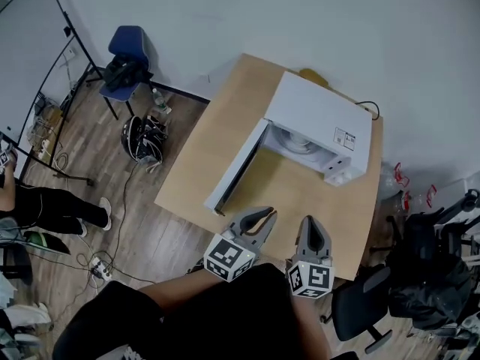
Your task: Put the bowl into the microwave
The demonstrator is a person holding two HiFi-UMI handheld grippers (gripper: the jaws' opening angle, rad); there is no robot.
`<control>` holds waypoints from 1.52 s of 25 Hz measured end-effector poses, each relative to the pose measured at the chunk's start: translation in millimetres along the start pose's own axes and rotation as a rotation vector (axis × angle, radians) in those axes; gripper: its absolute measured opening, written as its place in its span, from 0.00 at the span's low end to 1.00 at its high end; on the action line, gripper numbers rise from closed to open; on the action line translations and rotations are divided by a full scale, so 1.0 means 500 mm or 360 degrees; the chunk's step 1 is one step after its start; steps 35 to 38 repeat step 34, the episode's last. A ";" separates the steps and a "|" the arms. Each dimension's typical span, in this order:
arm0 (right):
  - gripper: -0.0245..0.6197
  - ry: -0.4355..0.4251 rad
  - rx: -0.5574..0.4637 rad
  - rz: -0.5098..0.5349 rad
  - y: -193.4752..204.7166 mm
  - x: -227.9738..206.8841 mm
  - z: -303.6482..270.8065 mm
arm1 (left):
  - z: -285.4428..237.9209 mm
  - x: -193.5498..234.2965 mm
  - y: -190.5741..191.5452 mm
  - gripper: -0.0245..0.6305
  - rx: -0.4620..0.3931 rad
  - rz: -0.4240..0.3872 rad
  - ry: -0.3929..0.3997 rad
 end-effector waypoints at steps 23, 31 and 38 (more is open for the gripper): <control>0.13 0.0043 -0.0013 0.0101 0.015 -0.012 0.333 | 0.118 -0.278 0.060 0.07 0.0107 -0.0214 -0.0210; 0.13 0.0064 0.0012 0.0146 0.068 -0.024 0.474 | 0.185 -0.395 0.131 0.07 0.0129 -0.0193 -0.0238; 0.13 0.0073 0.0015 0.0125 0.086 -0.028 0.528 | 0.212 -0.443 0.154 0.07 0.0148 -0.0186 -0.0233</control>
Point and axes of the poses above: the fingertips, and each gripper's own axes: z backward along the fingers, x to its left, y out of its underside, the point moved 1 cm from there along z, backward along the fingers, and after that the axes turned 6 degrees about -y, right-handed, at the moved point
